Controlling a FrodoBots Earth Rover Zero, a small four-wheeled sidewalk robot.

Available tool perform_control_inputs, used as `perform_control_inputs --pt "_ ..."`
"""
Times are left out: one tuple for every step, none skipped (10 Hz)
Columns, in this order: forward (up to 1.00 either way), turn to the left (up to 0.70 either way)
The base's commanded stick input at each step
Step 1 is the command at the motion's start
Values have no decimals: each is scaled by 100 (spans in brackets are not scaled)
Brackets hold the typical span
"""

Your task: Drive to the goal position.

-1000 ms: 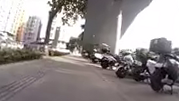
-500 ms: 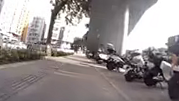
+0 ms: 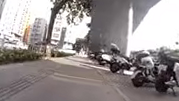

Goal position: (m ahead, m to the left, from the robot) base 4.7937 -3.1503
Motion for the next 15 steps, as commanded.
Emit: perform_control_inputs --pt "70 0" --pt "70 0" --pt "70 0" --pt "70 0" --pt "70 0" --pt "70 0" --pt "70 0" --pt "70 0" --pt "70 0" --pt "70 0" --pt "70 2" --pt "70 13" --pt "70 14" --pt "70 14" --pt "70 14"
